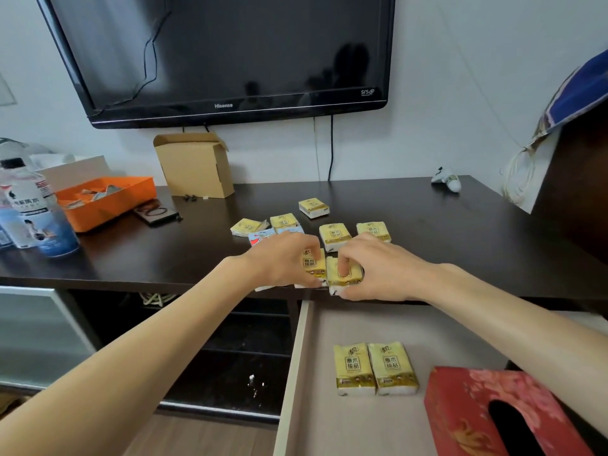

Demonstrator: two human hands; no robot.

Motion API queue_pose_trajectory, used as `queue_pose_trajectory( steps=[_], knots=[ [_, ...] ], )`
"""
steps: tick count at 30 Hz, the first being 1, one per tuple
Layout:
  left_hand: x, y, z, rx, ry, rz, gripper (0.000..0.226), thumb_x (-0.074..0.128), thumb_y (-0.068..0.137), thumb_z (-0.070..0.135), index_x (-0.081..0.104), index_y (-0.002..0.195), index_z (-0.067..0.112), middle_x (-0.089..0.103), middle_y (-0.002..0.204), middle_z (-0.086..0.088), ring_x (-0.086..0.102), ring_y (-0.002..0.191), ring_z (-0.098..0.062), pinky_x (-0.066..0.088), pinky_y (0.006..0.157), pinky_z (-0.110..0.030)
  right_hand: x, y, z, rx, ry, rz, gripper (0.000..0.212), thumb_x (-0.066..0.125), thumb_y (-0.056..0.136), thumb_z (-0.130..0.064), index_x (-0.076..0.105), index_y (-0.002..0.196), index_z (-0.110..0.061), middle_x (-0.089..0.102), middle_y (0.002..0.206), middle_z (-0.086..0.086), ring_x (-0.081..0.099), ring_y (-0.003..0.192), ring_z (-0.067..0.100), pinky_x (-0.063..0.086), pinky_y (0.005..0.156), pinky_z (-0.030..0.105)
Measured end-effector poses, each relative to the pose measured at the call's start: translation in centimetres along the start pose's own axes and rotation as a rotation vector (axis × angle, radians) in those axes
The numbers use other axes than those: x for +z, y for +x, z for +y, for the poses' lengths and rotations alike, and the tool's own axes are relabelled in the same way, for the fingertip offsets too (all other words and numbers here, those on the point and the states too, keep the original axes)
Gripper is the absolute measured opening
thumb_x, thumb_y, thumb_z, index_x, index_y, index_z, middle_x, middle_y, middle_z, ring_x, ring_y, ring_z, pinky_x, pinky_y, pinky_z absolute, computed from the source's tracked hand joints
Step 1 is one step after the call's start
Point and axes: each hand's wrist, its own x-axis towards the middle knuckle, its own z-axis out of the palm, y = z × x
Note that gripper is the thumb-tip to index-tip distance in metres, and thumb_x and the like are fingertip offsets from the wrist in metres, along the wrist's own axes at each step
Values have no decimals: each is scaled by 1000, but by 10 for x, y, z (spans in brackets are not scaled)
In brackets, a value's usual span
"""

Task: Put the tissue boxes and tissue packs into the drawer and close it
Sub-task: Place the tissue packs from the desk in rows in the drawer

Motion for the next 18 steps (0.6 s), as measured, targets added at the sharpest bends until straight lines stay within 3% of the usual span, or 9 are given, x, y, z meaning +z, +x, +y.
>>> queue_pose_trajectory(
  steps=[6, 9, 12, 18],
  knots=[
    [-3, -42, 16, -16, -86, 126, 48, 75, 72, 61, 63, 112, 37, 63, 113, 13, 57, 99, -10, 49, 76, -29, -6, -44, -7, -14, 18, 98, 48, 75, 73, -59, 46, 107, -43, 44, 109, -23, 43, 92, 4, 34, 64, 24],
    [8, -76, 33, -1, -195, 160, 50, 71, 70, 68, 62, 111, 41, 62, 112, 21, 58, 103, -4, 51, 81, -28, 0, -81, -12, 41, 98, 59, 55, 71, 68, -70, 43, 112, -51, 49, 115, -27, 52, 95, 2, 45, 72, 30],
    [25, -105, 57, 16, -227, 107, 58, 63, 67, 78, 60, 112, 42, 62, 114, 23, 59, 104, -2, 52, 86, -33, 10, -116, -17, 69, 123, -29, 60, 71, 64, -75, 45, 114, -52, 52, 113, -27, 56, 101, 2, 51, 81, 35],
    [70, -131, 98, 102, -3, -150, 61, 57, 72, 80, 58, 119, 41, 67, 111, 15, 62, 97, -11, 52, 79, -33, 25, -150, -34, 23, 49, -275, 63, 70, 62, -72, 46, 114, -45, 50, 105, -23, 50, 100, 5, 49, 83, 35]
  ],
)
